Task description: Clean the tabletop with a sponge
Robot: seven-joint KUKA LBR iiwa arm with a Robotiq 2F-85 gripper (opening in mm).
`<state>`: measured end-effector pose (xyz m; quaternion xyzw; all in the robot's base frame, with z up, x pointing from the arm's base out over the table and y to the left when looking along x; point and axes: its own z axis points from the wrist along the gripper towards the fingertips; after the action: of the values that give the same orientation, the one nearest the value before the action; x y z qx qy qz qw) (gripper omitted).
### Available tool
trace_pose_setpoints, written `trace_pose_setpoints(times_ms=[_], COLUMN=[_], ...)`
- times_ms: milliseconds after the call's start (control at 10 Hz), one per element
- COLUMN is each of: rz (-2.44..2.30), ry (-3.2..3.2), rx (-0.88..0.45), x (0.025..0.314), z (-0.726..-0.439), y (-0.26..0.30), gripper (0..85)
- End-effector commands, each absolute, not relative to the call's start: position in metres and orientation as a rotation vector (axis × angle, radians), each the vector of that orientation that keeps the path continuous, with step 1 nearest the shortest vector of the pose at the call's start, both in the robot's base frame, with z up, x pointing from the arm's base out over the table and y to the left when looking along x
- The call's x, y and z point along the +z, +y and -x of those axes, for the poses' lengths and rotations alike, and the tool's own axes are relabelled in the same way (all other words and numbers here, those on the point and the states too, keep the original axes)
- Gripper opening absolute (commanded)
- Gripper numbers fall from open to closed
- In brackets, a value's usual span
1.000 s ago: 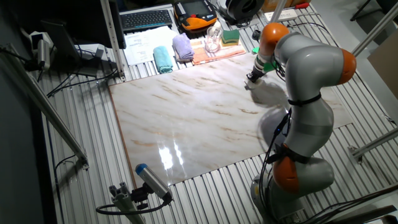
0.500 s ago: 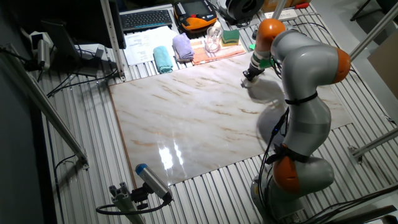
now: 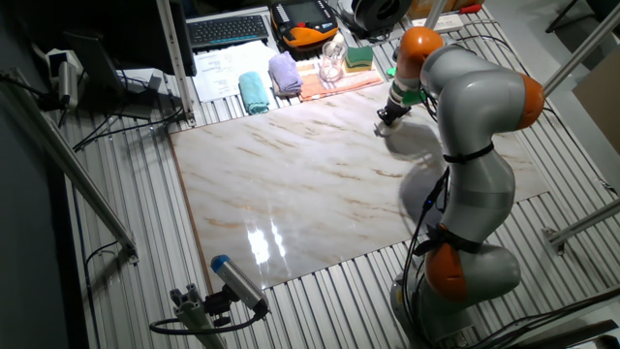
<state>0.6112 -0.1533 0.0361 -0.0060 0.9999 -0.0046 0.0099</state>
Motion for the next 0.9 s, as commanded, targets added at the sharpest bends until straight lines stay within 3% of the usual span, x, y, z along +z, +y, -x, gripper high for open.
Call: trace_pose_setpoints(times_ms=[0,500,800], rz=[0.022,0.013,0.011], ry=[3.121,3.129,3.11], rx=[-0.014,-0.012,0.007], x=[0.035,0.045,0.034], z=[-0.608,-0.59,-0.571], y=[-0.155,-0.15,-0.145], gripper=[0.0,0.0,0.0])
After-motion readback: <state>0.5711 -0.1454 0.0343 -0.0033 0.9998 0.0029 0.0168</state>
